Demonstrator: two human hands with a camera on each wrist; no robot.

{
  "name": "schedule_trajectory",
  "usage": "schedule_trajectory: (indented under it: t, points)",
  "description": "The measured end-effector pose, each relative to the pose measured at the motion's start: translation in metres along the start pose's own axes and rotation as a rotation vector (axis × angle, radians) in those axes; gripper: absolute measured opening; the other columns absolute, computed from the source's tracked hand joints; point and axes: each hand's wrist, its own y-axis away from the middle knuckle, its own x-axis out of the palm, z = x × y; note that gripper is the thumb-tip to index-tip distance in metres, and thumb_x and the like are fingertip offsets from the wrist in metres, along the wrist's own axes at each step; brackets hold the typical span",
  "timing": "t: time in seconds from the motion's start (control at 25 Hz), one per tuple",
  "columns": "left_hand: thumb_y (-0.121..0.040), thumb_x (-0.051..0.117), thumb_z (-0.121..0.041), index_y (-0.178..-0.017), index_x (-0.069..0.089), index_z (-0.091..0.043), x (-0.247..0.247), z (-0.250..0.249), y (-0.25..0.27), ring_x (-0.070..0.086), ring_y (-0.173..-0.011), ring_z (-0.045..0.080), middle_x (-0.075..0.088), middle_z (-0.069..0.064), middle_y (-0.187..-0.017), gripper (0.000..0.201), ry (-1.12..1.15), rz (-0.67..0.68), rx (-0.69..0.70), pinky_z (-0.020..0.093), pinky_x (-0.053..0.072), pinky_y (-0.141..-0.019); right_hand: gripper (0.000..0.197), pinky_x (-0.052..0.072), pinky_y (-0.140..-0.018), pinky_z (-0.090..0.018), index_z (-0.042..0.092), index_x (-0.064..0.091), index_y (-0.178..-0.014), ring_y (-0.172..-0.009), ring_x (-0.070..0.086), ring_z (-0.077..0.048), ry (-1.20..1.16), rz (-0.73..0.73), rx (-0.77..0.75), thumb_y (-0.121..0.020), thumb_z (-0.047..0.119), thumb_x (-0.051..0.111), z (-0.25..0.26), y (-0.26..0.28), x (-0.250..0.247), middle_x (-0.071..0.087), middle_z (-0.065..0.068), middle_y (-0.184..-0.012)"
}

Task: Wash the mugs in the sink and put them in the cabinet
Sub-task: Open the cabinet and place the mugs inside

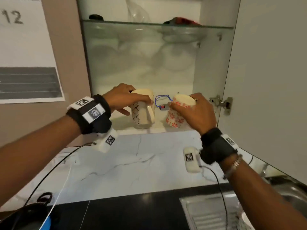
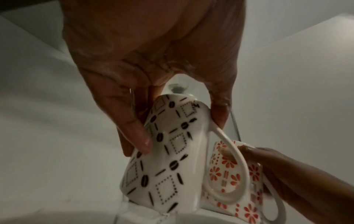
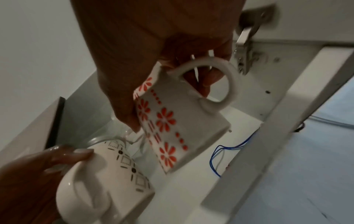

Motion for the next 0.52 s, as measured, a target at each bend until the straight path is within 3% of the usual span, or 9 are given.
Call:
schedule_trajectory:
  t: [0.08,0.16,0.24,0.32,0.44,0.52]
  points:
    - [-0.072,0.087,-0.050,-0.108,0.069,-0.012,0.003,0.005,-0.026,0.072,-0.097,0.022,0.074,0.006,-0.106,0.056,0.005,0.027,-0.112,0.037,0.065,-0.074,0.079,0.046,-0.061,-0.025,0.020,0.063,-0.111,-0.087,0.065,-0.017,0.115,0.153,0.045,-0.062,0.079,0.079,0.001,-0.044,0.022,0.067,0.005,-0.100]
    - [-0.070,0.090,-0.046,-0.103,0.070,-0.008,0.013,0.013,-0.048,0.073,-0.093,0.022,0.075,0.009,-0.104,0.054,0.023,0.047,-0.193,0.035,0.065,-0.071,0.078,0.050,-0.061,-0.028,0.019,0.067,-0.102,-0.080,0.068,-0.018,0.219,0.285,0.092,-0.057,0.082,0.077,-0.004,-0.082,0.046,0.073,0.001,-0.096]
    - [-0.070,0.090,-0.044,-0.101,0.071,-0.007,0.025,0.018,-0.068,0.073,-0.090,0.021,0.076,0.010,-0.103,0.052,0.017,0.059,-0.231,0.031,0.063,-0.066,0.081,0.055,-0.066,-0.030,0.019,0.067,-0.105,-0.078,0.068,-0.019,0.291,0.354,0.124,-0.054,0.080,0.079,-0.010,-0.109,0.066,0.072,-0.001,-0.095]
    - [-0.073,0.088,-0.042,-0.102,0.071,-0.007,0.031,0.021,-0.084,0.074,-0.090,0.023,0.075,0.011,-0.103,0.049,0.017,0.073,-0.268,0.029,0.062,-0.063,0.091,0.060,-0.076,-0.035,0.015,0.059,-0.119,-0.086,0.069,-0.023,0.326,0.381,0.159,-0.056,0.074,0.084,-0.016,-0.126,0.079,0.069,-0.003,-0.102]
    - [-0.075,0.088,-0.033,-0.110,0.071,-0.005,0.033,0.018,-0.103,0.073,-0.097,0.029,0.072,0.016,-0.110,0.048,0.023,0.147,-0.310,0.036,0.065,-0.070,0.100,0.060,-0.091,-0.044,0.013,0.046,-0.133,-0.106,0.068,-0.032,0.338,0.382,0.180,-0.060,0.067,0.089,-0.019,-0.140,0.094,0.065,-0.010,-0.119]
    - [-0.075,0.090,-0.022,-0.113,0.070,-0.003,0.031,0.015,-0.111,0.072,-0.104,0.033,0.070,0.019,-0.115,0.047,0.016,0.197,-0.327,0.041,0.065,-0.071,0.097,0.059,-0.096,-0.045,0.012,0.050,-0.133,-0.109,0.068,-0.033,0.346,0.448,0.193,-0.064,0.067,0.088,-0.014,-0.148,0.098,0.066,-0.010,-0.122]
